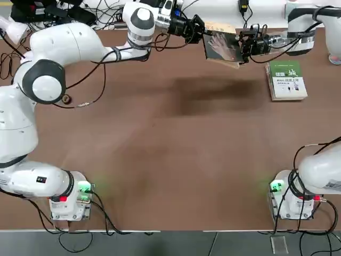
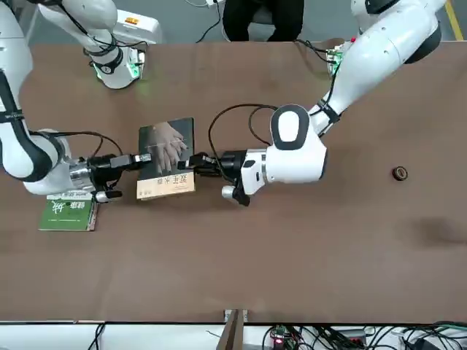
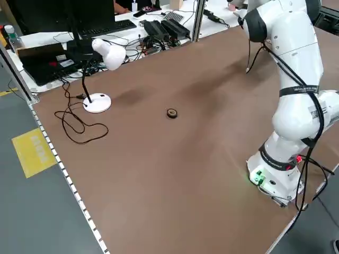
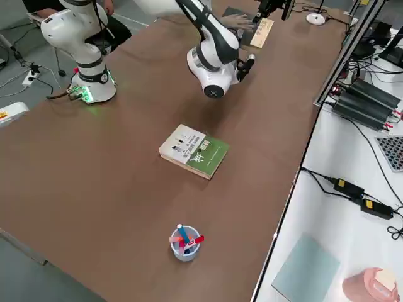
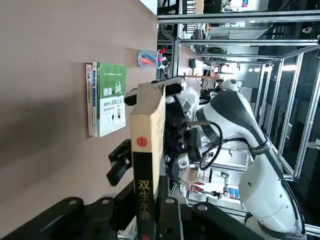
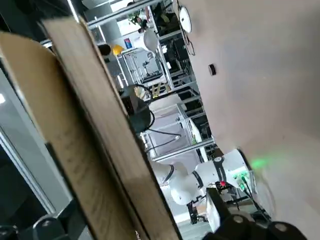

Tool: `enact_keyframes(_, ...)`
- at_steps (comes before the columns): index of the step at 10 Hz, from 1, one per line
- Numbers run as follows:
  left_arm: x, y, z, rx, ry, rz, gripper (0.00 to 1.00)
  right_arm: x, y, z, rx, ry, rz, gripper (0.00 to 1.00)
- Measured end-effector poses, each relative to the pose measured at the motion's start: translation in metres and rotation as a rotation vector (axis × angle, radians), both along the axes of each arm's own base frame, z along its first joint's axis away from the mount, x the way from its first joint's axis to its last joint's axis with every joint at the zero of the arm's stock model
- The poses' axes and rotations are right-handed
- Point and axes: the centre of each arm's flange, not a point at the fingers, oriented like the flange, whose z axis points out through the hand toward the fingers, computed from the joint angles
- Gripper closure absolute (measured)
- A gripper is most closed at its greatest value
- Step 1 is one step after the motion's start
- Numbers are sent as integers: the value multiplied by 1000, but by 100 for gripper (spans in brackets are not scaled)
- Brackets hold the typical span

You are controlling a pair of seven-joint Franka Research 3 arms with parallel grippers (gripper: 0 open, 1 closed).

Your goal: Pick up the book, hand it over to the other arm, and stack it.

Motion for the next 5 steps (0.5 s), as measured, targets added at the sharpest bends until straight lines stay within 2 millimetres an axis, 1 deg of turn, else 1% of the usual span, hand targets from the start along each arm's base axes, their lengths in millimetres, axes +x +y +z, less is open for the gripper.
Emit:
enact_keyframes(3,0,0,0,0,0,0,96,-7,3,4,14,6,20,0)
enact_keyframes(5,0,0,0,0,0,0,96,-12,4,3,20,16,28,0)
